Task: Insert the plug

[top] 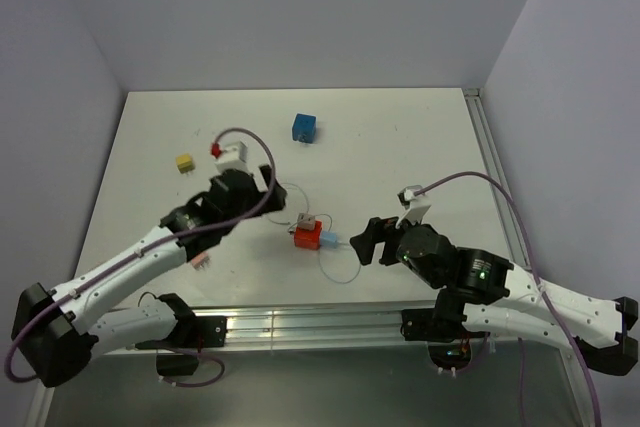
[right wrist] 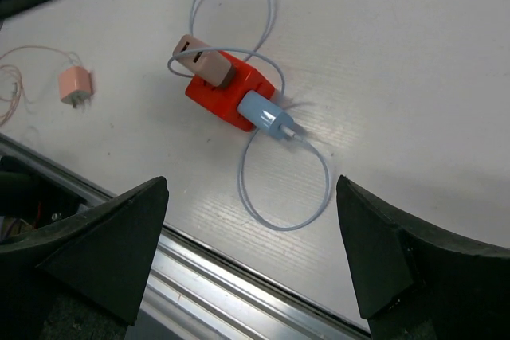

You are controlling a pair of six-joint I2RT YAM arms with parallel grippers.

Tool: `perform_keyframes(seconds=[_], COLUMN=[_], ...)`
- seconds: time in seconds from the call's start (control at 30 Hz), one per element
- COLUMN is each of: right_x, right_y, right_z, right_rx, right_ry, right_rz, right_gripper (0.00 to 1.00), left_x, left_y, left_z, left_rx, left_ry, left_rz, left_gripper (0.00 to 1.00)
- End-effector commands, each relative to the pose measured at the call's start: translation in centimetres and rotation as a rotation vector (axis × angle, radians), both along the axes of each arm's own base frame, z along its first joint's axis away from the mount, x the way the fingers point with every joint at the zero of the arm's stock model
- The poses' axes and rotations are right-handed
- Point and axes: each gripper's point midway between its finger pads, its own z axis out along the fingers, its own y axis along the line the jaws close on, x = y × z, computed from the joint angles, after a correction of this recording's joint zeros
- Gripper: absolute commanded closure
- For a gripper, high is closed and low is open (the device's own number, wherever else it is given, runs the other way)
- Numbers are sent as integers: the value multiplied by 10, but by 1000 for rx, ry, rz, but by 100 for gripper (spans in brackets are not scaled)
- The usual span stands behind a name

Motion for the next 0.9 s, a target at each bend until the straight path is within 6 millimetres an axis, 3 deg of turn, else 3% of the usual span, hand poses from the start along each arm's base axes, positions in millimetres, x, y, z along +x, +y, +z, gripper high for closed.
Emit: perform_keyframes(seconds=[0.0,0.03,0.07,0.17,0.27,0.5,0.87], right_x=[1,1,1,0,0,-6,-9], right_y=[16,20,22,30,33,45,42], right_z=[12,11,12,6,3,12,9], right_rx=[51,45,43,12,-14,34,24], right_ry=[-12,-7,-9,5,14,-4,-5], right_rz=[42,50,61,94,107,178,195], right_gripper=[7,7,7,8,8,8,8], left_x=[29,36,46,41,16,-36,-50], left_y=[65,79,104,148,168,181,195], left_z=[6,2,4,-2,-18,-78,-128], left_rx=[82,93,104,125,120,147,155], left_ry=[98,128,144,261,389,603,650], left_rz=[192,256,369,600,766,884,999], left_gripper=[1,0,1,1,1,1,8])
